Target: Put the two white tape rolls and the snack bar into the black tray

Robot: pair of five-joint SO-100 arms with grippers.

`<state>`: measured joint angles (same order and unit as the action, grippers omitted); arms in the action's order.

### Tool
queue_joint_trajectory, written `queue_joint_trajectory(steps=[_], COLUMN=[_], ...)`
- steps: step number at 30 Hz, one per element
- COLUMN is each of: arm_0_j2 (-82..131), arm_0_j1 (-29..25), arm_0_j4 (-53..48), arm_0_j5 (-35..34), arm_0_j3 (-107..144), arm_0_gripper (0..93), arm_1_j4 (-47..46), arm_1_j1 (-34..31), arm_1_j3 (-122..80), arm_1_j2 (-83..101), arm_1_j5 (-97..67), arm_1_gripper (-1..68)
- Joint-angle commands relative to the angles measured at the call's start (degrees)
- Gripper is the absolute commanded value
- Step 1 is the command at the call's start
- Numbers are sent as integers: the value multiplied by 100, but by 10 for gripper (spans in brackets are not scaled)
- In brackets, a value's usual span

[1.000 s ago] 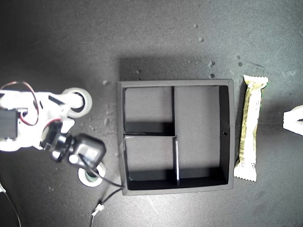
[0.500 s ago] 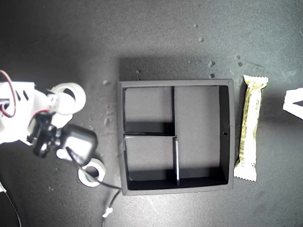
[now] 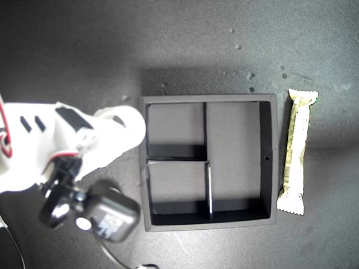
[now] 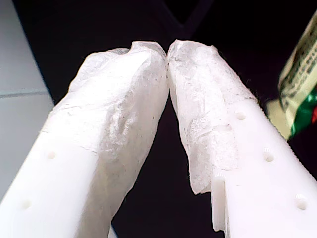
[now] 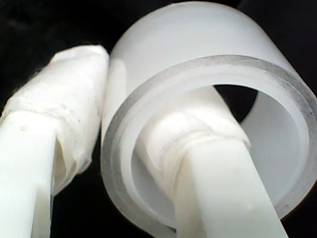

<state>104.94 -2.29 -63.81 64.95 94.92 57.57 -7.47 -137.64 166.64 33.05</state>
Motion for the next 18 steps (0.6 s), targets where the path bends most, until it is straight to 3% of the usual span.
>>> queue_joint_trajectory(steps=[1,3,8,10,18], arm_0_j2=[-510,-914,-1907,-2320,-3981], arm_0_j1=[-35,-44,-18,-53,-132], arm_0_j4=[-26,-35,-352,-668,-2443], arm_0_j5=[-79,-114,-176,-193,-202], arm_0_j3=[-747,-1063,-2039,-2610,-5493], arm_0_gripper=[5,6,8,8,6], arm_1_j4=[598,993,1802,1881,1433], arm_1_j1=[-79,-255,-624,-721,-712], arm_1_j3=[1731,2435,3472,3612,3270], arm_1_j2=[-1749,-2988,-5229,-5502,-5994], arm_1_j5=[-404,-545,-633,-659,-686], arm_1_gripper=[-2,2,192,230,245])
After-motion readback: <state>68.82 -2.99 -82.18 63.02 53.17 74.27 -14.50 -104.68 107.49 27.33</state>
